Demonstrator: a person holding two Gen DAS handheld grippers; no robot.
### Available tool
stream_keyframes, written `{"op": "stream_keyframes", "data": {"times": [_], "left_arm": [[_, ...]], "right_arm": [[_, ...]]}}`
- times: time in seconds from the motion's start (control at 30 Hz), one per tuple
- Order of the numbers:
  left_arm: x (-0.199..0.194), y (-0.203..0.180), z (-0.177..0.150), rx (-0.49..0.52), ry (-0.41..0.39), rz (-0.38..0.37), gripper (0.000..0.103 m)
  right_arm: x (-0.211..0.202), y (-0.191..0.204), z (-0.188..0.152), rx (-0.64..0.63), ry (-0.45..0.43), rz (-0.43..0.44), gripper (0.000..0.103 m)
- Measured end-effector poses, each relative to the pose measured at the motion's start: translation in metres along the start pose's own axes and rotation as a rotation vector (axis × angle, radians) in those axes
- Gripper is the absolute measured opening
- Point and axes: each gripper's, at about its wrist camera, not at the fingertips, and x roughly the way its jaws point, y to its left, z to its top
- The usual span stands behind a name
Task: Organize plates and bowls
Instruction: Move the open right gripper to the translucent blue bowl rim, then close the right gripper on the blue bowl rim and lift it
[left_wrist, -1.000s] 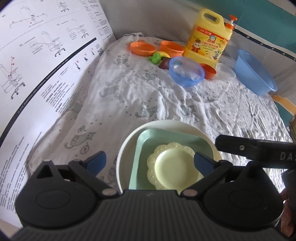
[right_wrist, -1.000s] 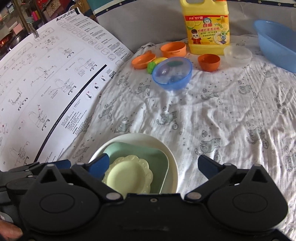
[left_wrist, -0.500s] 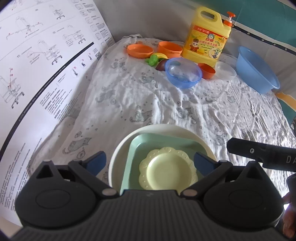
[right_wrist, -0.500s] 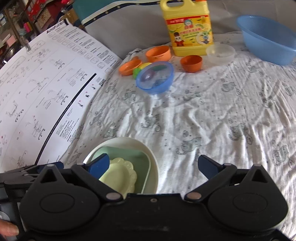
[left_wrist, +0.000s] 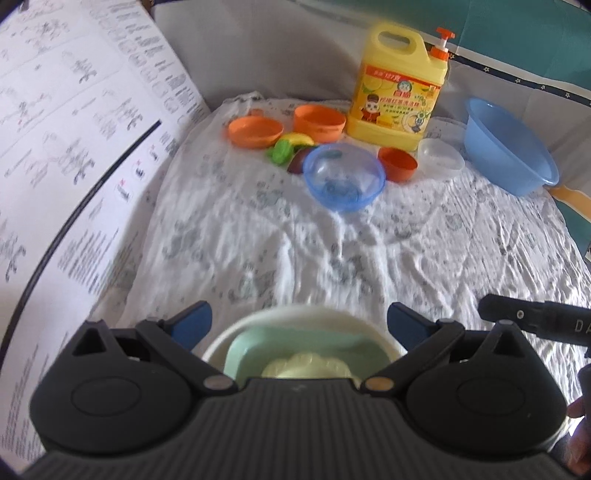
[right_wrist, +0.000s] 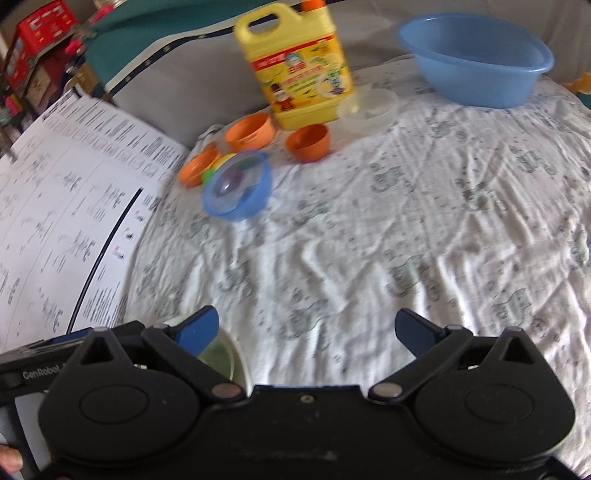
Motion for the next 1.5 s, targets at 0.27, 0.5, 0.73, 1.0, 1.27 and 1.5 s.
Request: {"op": "stream_keyframes", "data": {"times": [0.27, 0.5, 0.73, 1.0, 1.27, 1.5], "left_arm": [[0.02, -0.008, 0.045, 0.044, -0.05, 0.026, 0.103], [0.048, 0.013, 0.083, -0.004, -0.074, 0.033, 0.103], [0.089, 0.027, 0.108, -0.061, -0.062, 0.014, 0.103], [0.134, 0.017, 0.114, -0.031, 0.0, -0.012, 0.091], [0.157, 0.014, 0.12, -0.034, 0.035, -0.055, 0.06], [0.163, 0.001, 0.12, 0.001, 0.056, -0.103, 0.017]], "right_arm": [[0.015, -0.002, 0.029, 0.012, -0.003, -0.034, 0.103], [0.038, 0.017, 0.074, 0.01, 0.004, -0.043, 0.103], [0.074, 0.045, 0.117, -0.027, -0.014, -0.041, 0.103], [0.126, 0.061, 0.134, -0.022, 0.006, -0.055, 0.075], [0.16, 0.066, 0.132, -0.028, 0.069, -0.039, 0.022], [0.166, 0.062, 0.129, -0.016, 0.09, -0.015, 0.008]]}}
